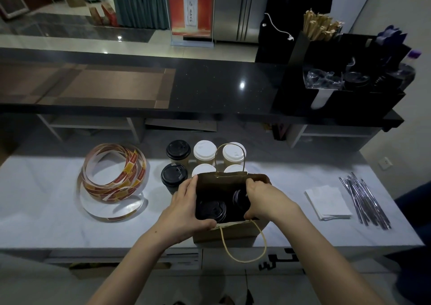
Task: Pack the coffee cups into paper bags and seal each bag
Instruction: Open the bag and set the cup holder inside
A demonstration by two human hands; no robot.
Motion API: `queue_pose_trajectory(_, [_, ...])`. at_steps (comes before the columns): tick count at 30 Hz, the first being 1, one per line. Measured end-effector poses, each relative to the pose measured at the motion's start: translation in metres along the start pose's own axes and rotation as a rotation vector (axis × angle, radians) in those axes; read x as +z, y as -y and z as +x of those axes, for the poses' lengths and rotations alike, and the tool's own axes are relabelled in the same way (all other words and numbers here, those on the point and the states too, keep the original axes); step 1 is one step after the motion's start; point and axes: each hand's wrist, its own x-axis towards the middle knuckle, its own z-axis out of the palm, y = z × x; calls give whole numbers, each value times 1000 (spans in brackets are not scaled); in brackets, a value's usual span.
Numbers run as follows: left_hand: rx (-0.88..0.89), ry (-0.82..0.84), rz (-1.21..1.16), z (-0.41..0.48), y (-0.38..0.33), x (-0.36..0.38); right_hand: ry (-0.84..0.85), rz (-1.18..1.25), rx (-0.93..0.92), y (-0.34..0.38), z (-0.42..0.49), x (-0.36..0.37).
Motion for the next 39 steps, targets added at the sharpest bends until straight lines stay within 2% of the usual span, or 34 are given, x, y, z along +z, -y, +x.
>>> queue_pose_trajectory(39, [23,-16,3,3,7,2,132,-40,1,1,32,29])
